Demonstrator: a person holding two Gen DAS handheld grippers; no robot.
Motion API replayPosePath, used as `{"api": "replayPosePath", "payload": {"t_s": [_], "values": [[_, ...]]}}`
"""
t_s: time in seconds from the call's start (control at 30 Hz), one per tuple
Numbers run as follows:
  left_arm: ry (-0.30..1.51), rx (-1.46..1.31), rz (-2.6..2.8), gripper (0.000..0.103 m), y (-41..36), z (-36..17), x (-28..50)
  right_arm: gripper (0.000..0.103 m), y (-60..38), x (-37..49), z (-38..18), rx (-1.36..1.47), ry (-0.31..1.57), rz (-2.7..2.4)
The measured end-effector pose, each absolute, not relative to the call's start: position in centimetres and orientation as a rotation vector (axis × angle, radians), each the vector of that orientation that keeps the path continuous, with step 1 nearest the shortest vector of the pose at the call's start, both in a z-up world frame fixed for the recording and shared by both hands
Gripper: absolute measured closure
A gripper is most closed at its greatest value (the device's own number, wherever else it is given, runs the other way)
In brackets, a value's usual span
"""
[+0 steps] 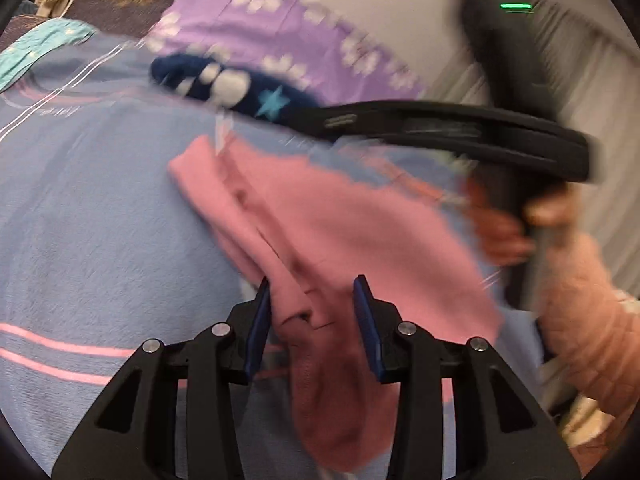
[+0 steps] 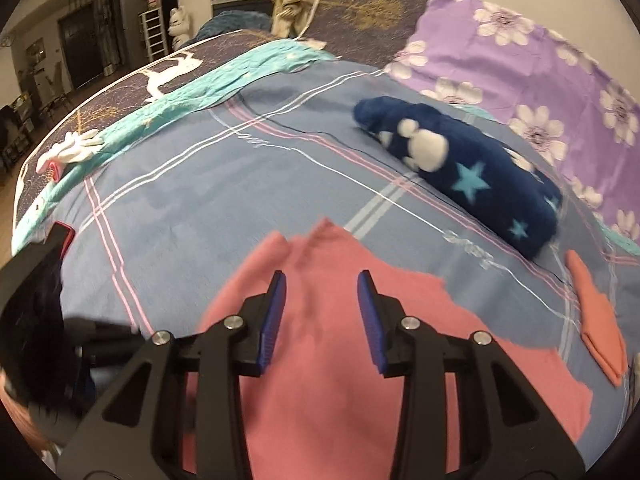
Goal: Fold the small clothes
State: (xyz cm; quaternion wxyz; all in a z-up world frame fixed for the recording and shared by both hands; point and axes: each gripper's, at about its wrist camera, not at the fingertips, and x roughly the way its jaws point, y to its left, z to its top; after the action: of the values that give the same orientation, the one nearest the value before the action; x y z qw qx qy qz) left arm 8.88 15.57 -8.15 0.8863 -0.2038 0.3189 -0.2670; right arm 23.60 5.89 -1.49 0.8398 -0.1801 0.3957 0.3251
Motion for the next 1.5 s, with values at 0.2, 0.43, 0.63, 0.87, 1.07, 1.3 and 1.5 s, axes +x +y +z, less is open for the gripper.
{"api": "replayPosePath", "payload": {"t_s": [0.2, 0.43, 0.63, 0.87, 1.07, 1.3, 1.5], "values": [[0.582, -0.553, -0.624, 0.060, 16.8, -8.3, 8.2, 0.061, 10.6, 25.3, -2.5, -0.423, 0.904, 0.719], [0.633, -0.630, -0.622, 0.060, 17.3, -9.5, 9.1, 0.059, 15.3, 24.5, -6.4, -0.665, 0.962, 0.680], [0.633, -0.610, -0.582, 0.060, 17.4, -9.1, 8.8, 0.103, 13.9, 25.5, -4.7, -0.423, 0.896, 0.800], [0.707, -0.538, -0.375, 0.056, 17.5, -9.3, 8.4, 0.088, 8.7, 27.7, -4.2, -0.218, 0.907, 0.685], [0.770, -0.546, -0.504, 0.054, 16.2, -10.0, 10.3, 0.063, 8.3, 26.9, -4.7, -0.262, 0.939, 0.708], [0.762, -0.492, -0.534, 0.054, 15.1, -9.6, 9.8, 0.100, 16.0, 24.2, -8.1, -0.696, 0.947, 0.648], [0.772, -0.498, -0.375, 0.097, 16.3, -9.4, 7.8, 0.102, 12.0, 27.0, -4.8, -0.279, 0.964, 0.748]]}}
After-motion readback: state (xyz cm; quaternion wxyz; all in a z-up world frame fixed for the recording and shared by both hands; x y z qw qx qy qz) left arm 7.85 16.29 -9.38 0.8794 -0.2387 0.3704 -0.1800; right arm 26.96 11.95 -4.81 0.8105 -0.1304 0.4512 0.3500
